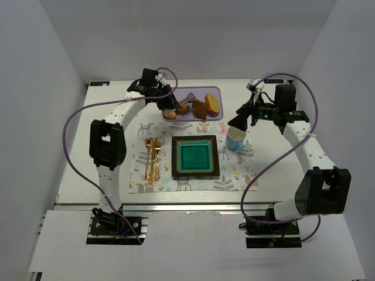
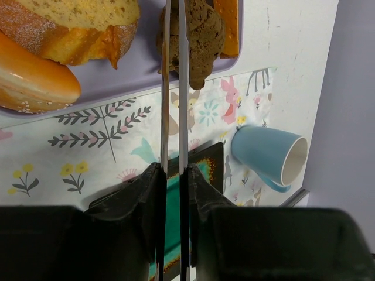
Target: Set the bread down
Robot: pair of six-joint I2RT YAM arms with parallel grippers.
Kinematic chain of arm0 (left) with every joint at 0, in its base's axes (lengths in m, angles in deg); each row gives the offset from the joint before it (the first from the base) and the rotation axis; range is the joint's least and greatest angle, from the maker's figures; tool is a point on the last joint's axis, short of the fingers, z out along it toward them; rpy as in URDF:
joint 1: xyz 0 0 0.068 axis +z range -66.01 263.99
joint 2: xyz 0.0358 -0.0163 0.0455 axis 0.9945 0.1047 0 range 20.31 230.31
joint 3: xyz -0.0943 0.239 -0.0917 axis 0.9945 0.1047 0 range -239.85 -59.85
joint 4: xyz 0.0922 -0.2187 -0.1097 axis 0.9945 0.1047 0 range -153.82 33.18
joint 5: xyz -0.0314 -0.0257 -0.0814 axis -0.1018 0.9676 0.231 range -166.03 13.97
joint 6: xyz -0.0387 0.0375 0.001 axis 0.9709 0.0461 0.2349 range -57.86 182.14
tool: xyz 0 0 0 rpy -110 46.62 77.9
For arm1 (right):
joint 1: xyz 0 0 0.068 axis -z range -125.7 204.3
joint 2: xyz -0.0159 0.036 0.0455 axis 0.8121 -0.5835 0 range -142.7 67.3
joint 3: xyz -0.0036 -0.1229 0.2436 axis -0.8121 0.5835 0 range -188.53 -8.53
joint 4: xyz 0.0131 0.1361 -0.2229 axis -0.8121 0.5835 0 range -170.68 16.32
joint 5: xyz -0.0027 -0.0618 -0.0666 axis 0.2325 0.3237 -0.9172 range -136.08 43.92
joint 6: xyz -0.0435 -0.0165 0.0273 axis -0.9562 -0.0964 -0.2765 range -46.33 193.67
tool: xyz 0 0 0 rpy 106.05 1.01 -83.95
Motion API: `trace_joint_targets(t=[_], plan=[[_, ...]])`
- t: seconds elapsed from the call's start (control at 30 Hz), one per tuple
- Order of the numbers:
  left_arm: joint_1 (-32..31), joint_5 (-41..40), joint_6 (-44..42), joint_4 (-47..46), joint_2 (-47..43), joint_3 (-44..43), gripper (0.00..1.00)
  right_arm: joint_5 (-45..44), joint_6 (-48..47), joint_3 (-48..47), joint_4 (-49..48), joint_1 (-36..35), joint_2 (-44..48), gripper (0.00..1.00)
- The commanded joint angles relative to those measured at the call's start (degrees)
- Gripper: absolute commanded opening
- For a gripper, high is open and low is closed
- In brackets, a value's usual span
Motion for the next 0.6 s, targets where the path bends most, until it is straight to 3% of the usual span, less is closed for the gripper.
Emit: trace_joint_targets(t=[0.0,0.37,0.57], plan=[[-0.30,2.33,0.51,-2.44,-2.62,-0.99,0.02,1.65,0.09,0.64,-1.49,0.27,1.40,0.85],[-0.21,3.82,1.83,-4.37,-9.65,-2.92,0.00,2.09,0.09,0.38,-1.23,0.54,1.49,0.85],[-0.21,6.28,0.17,-2.79,-15.00,2.34,0.00,1.91,0.00,-0.24,-1.14,0.54,1.58,0.85]])
